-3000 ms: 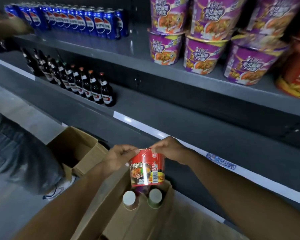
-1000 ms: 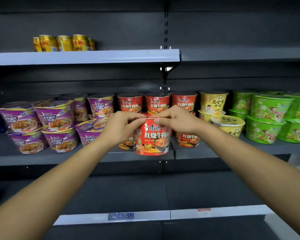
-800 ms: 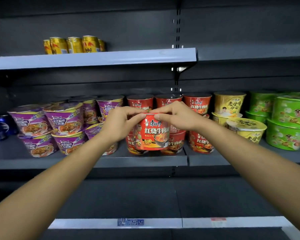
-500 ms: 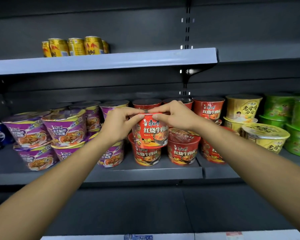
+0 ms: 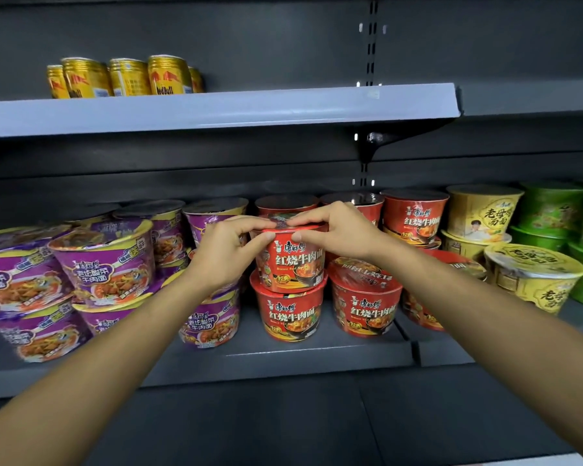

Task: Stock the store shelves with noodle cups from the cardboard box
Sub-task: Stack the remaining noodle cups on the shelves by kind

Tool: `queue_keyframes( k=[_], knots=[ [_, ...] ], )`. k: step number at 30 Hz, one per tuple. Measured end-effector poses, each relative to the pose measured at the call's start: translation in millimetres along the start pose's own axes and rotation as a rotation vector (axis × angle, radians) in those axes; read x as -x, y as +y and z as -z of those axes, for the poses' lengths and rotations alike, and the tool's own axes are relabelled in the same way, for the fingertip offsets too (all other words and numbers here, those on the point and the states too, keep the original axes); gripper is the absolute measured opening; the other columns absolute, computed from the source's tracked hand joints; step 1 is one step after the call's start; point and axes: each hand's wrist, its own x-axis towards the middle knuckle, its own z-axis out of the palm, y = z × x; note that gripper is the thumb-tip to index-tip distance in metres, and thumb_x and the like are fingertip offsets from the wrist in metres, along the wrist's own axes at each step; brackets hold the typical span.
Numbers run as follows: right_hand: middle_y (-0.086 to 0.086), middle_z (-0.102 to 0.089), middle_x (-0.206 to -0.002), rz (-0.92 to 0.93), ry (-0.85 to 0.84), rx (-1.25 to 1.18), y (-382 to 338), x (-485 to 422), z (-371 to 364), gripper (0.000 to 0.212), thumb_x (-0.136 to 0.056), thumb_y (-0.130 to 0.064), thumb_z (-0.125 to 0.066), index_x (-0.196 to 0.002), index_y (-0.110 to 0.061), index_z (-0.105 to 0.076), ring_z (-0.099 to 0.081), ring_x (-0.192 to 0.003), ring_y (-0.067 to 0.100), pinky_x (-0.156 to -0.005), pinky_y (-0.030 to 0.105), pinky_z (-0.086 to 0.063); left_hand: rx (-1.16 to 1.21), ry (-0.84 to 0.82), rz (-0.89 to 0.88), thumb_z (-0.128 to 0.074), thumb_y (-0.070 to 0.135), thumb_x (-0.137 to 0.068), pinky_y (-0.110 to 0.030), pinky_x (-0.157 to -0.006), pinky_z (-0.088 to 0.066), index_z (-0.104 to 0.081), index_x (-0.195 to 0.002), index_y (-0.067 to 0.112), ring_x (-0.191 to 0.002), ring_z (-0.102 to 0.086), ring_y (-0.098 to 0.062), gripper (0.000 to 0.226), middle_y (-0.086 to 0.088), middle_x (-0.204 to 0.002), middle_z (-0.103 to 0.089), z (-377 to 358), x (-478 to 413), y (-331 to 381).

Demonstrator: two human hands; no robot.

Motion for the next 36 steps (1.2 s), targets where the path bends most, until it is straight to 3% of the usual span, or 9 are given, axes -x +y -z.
queue_keyframes(
  k=[8, 11, 16, 22, 25, 32, 36],
  knots=[
    [-0.005, -0.064, -0.125, -0.022, 0.022, 0.039, 2.0, -4.9, -6.5, 0.044, -0.082, -0.041, -0.069, -0.122, -0.024, -0.064, -0.058, -0.11, 0.003, -0.082, 0.006, -0.043, 0.078, -0.032, 0.038, -0.062, 0.028, -0.09, -0.006, -0.079, -0.042, -0.066, -0.117, 0.023, -0.105, -0.056, 0.0, 0.028, 0.013, -0.112, -0.062, -1.3, -3.3, -13.2],
    [-0.004, -0.062, -0.128, -0.016, 0.034, 0.067, 0.5, -5.0, -10.2, 0.046, -0.082, -0.041, -0.068, -0.123, -0.022, -0.063, -0.057, -0.115, 0.006, -0.087, 0.01, -0.043, 0.11, -0.046, 0.046, -0.062, 0.028, -0.09, -0.007, -0.081, -0.043, -0.065, -0.117, 0.025, -0.107, -0.056, 0.0, 0.027, 0.014, -0.115, -0.06, -0.4, -3.1, -17.6],
    [-0.002, -0.059, -0.131, -0.003, 0.025, 0.083, -0.5, -2.1, -9.9, 0.048, -0.082, -0.039, -0.069, -0.126, -0.021, -0.061, -0.055, -0.119, 0.009, -0.093, 0.016, -0.044, 0.153, -0.058, 0.029, -0.065, 0.026, -0.087, -0.027, -0.093, -0.049, -0.065, -0.117, 0.024, -0.113, -0.055, -0.005, 0.029, 0.014, -0.118, -0.058, -1.5, -0.9, -22.4],
    [-0.004, -0.055, -0.136, 0.011, 0.017, 0.15, 0.9, 5.7, -6.7, 0.049, -0.085, -0.037, -0.068, -0.13, -0.022, -0.057, -0.049, -0.126, 0.01, -0.104, 0.025, -0.041, 0.16, -0.082, 0.017, -0.066, 0.02, -0.087, -0.028, -0.098, -0.047, -0.064, -0.114, 0.025, -0.117, -0.054, -0.008, 0.028, 0.005, -0.126, -0.058, -5.4, -3.4, -21.6],
    [-0.002, -0.056, -0.134, 0.016, 0.035, 0.181, -0.2, 5.5, -7.5, 0.05, -0.083, -0.038, -0.068, -0.129, -0.02, -0.059, -0.052, -0.123, 0.01, -0.096, 0.016, -0.04, 0.219, -0.107, 0.036, -0.066, 0.017, -0.088, -0.03, -0.097, -0.048, -0.062, -0.109, 0.03, -0.118, -0.054, -0.01, 0.025, 0.003, -0.128, -0.058, -5.3, -4.4, -22.0],
    [-0.001, -0.058, -0.133, -0.008, 0.031, 0.154, -3.8, 4.2, -7.3, 0.049, -0.082, -0.037, -0.07, -0.127, -0.02, -0.06, -0.054, -0.121, 0.011, -0.092, 0.015, -0.04, 0.183, -0.098, 0.049, -0.065, 0.025, -0.088, -0.022, -0.092, -0.048, -0.063, -0.112, 0.027, -0.116, -0.054, -0.007, 0.024, 0.005, -0.128, -0.058, -3.2, -4.9, -22.4],
    [0.0, -0.058, -0.132, -0.014, 0.046, 0.145, -6.1, 2.8, -9.5, 0.049, -0.081, -0.037, -0.07, -0.126, -0.019, -0.061, -0.055, -0.119, 0.011, -0.09, 0.014, -0.043, 0.153, -0.109, 0.052, -0.065, 0.028, -0.087, -0.033, -0.098, -0.049, -0.064, -0.114, 0.024, -0.117, -0.055, -0.008, 0.028, 0.006, -0.127, -0.059, 0.9, -8.1, -23.7]
  ],
)
